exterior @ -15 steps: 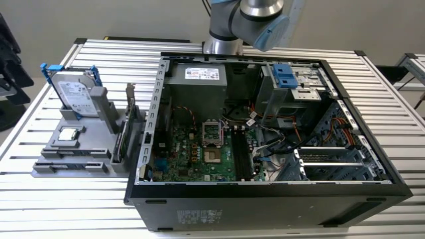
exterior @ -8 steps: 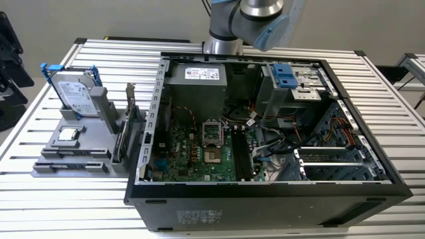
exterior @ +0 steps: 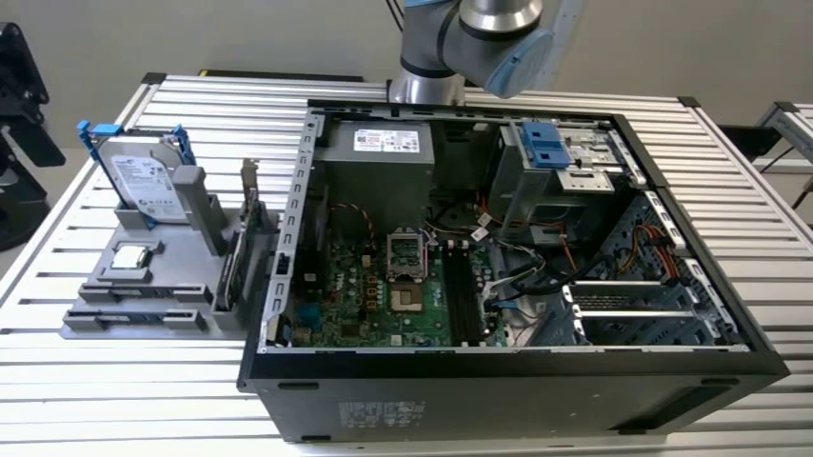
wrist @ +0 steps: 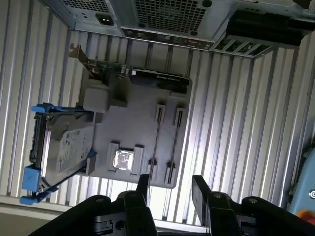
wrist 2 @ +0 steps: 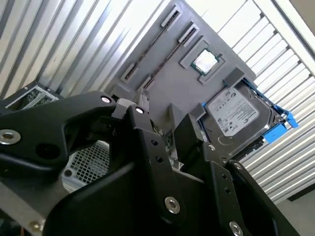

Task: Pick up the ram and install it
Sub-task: 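Pick up the ram and move it above insertion slot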

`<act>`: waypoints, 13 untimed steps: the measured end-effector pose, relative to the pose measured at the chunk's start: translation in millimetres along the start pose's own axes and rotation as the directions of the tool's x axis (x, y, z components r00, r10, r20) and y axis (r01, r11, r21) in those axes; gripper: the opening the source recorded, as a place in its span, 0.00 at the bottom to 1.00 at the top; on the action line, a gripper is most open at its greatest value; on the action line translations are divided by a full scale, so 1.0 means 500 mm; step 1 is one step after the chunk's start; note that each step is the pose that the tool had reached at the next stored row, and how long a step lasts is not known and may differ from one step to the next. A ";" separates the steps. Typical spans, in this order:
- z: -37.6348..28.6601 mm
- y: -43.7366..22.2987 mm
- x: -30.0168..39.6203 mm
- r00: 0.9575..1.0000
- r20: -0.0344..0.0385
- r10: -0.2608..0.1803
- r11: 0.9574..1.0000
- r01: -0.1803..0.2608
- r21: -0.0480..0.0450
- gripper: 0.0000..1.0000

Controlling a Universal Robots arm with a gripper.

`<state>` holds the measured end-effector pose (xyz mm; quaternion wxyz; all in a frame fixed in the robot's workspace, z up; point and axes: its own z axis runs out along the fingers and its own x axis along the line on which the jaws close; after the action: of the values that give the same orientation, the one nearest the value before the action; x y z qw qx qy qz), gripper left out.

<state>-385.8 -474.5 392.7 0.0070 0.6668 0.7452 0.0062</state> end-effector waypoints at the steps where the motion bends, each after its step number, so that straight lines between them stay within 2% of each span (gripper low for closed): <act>1: 0.000 0.000 0.000 1.000 0.000 0.014 1.000 -0.014 0.001 1.00; 5: 0.000 0.000 0.000 0.998 0.001 0.067 0.998 -0.067 0.006 1.00; 10: 0.001 -0.001 0.000 0.991 0.002 0.131 0.991 -0.131 0.008 1.00; 13: 0.001 -0.001 0.000 0.990 0.002 0.144 0.990 -0.144 0.008 1.00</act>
<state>-386.4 -474.4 392.0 0.0045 0.7187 0.6953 0.0032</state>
